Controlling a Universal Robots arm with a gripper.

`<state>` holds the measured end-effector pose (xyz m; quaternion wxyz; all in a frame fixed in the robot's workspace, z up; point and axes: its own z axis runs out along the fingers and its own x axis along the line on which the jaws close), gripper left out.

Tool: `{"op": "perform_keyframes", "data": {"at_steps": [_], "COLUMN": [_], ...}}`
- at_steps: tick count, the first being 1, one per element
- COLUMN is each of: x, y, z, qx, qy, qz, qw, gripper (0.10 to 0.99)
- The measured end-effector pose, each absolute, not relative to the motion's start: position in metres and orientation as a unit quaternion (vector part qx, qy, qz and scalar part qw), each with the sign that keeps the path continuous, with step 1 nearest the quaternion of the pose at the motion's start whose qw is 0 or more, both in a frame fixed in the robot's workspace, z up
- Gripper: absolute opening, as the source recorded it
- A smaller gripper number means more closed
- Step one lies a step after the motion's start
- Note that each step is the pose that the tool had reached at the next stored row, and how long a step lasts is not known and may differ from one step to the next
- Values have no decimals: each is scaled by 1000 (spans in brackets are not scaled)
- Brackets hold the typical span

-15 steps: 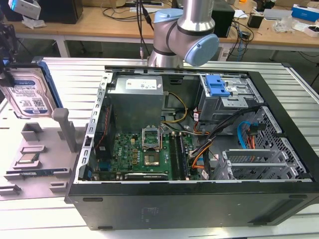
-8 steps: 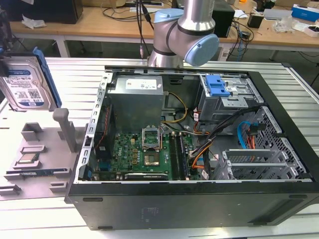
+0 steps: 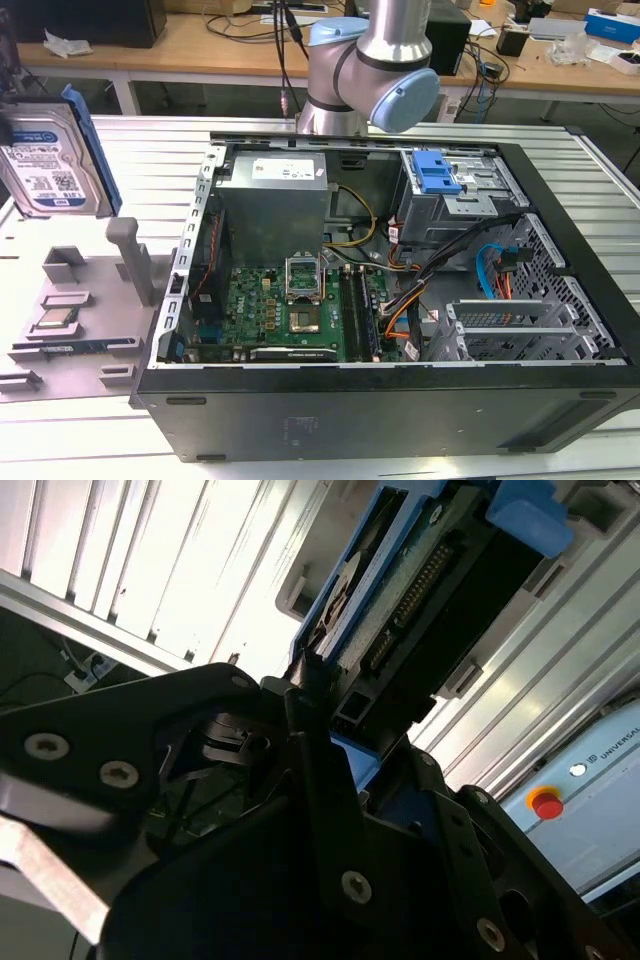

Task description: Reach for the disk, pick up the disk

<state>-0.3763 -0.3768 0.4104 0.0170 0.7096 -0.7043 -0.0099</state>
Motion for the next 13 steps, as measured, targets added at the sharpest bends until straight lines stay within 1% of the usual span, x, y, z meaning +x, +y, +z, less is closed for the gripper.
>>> {"op": "perform_keyframes", "data": {"at_steps": [7,13], "x": [-376,-376], "y": [-377,-377], "z": [420,435], "qx": [710,710], "qy": [-704,-704], "qz": [-10,-10], "qw": [17,17], "gripper": [365,365]}}
